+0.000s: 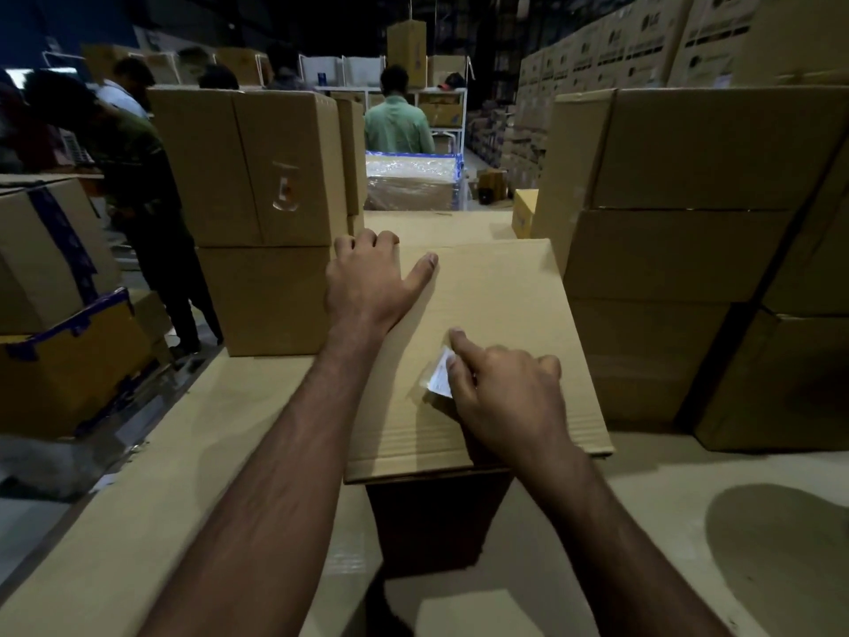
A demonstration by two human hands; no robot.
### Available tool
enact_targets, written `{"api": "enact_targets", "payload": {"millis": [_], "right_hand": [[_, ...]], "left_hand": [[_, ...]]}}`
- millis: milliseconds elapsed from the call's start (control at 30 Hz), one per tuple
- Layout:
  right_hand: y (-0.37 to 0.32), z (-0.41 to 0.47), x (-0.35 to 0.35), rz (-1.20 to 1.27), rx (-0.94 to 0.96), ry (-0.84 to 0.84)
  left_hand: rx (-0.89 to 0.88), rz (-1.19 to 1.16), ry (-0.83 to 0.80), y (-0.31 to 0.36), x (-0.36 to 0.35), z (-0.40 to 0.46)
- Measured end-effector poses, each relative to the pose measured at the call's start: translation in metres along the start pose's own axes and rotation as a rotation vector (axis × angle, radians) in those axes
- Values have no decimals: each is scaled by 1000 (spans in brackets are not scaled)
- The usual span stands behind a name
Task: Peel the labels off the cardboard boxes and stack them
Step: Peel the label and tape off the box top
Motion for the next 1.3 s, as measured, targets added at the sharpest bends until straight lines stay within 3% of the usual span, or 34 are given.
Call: {"api": "enact_targets", "payload": {"millis": [533, 700, 867, 1000, 1167, 1300], "right_hand": [[8, -23, -3, -36, 29, -33], [0, 10, -2, -9, 15, -15], [3, -21, -4, -64, 42, -36], [-1, 14, -6, -76, 8, -14], [5, -18, -4, -59, 31, -37], [-2, 15, 1, -28, 7, 8]], "left_hand": [[-4, 9, -39, -2, -7, 9], [-20, 15, -13, -2, -5, 6], [-33, 8, -24, -2, -5, 7], [-11, 8, -67, -4, -9, 11], [-34, -11, -51, -4, -6, 11], [-47, -20, -43, 0, -6, 8]]}}
Point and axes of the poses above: each hand's wrist, its own z-axis towards the middle knuckle, its own x-axis out of the back of the hand, y = z × x, the point moved 7 cm from there along z, towards the middle knuckle, and after that the axes turned 4 degrees about -x, right-handed, at the moved point
